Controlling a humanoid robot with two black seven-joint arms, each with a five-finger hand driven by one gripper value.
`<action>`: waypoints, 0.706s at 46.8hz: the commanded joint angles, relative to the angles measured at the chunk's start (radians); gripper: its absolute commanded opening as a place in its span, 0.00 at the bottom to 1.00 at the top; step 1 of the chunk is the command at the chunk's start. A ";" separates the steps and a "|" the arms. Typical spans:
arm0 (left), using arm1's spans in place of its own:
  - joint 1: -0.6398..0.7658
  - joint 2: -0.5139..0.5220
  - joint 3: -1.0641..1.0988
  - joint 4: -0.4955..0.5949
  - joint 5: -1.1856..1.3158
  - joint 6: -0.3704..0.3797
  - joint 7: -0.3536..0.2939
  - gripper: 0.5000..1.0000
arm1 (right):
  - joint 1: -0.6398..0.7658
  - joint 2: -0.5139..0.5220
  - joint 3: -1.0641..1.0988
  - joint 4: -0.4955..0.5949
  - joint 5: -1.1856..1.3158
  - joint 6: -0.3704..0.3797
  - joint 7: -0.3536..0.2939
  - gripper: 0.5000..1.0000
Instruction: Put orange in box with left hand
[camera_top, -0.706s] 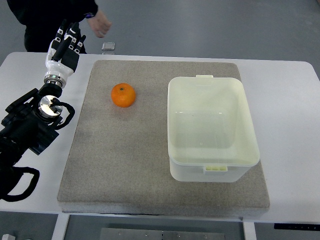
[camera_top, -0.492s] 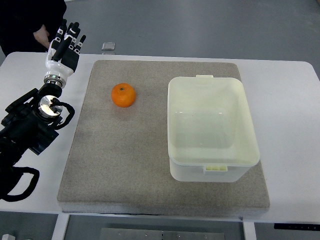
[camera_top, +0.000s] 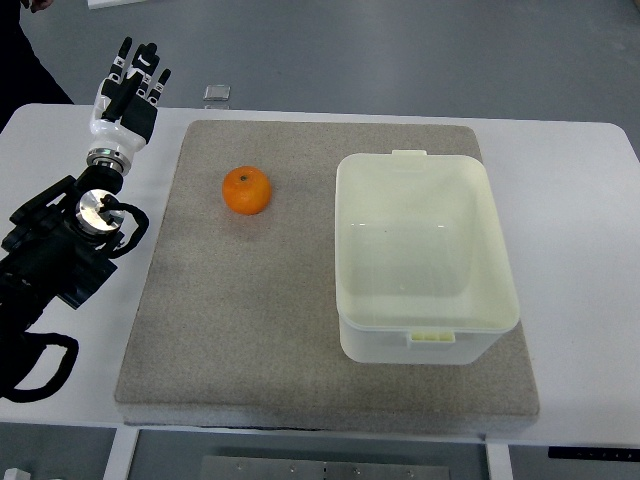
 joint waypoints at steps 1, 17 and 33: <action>-0.002 0.001 0.001 -0.002 0.003 0.001 0.000 0.99 | 0.000 0.000 0.000 0.000 0.001 0.000 0.000 0.86; -0.002 0.005 0.003 -0.002 0.006 0.014 0.000 0.99 | 0.000 0.000 0.000 0.000 0.000 0.000 0.000 0.86; -0.002 0.010 0.008 0.000 0.008 0.021 0.002 0.99 | 0.000 0.000 0.000 0.000 0.001 0.000 0.000 0.86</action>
